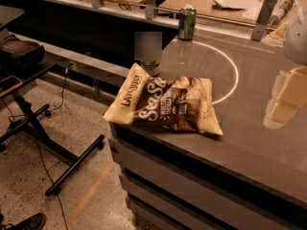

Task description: Pick brown chip bag

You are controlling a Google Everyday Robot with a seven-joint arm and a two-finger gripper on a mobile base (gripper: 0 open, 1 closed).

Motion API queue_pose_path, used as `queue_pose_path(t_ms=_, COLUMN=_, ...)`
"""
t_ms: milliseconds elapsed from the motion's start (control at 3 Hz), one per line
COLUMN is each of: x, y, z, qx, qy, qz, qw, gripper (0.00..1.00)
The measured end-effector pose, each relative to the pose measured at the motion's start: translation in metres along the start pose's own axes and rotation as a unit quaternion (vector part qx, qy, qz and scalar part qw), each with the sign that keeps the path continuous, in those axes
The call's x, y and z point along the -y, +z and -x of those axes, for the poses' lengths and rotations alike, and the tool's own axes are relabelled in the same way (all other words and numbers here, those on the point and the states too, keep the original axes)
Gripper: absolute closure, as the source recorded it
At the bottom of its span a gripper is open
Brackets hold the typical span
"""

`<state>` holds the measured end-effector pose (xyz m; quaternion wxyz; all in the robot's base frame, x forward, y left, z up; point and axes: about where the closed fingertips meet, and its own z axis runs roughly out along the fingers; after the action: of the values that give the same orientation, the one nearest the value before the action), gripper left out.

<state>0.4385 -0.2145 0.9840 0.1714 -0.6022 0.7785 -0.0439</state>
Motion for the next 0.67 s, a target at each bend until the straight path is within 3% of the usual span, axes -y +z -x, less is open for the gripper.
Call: queue_pose_path(t_ms=667, x=-0.0013, y=-0.0011, z=0.0035, qx=0.008, qy=-0.004, qz=0.0, qw=1.0, gripper=0.0)
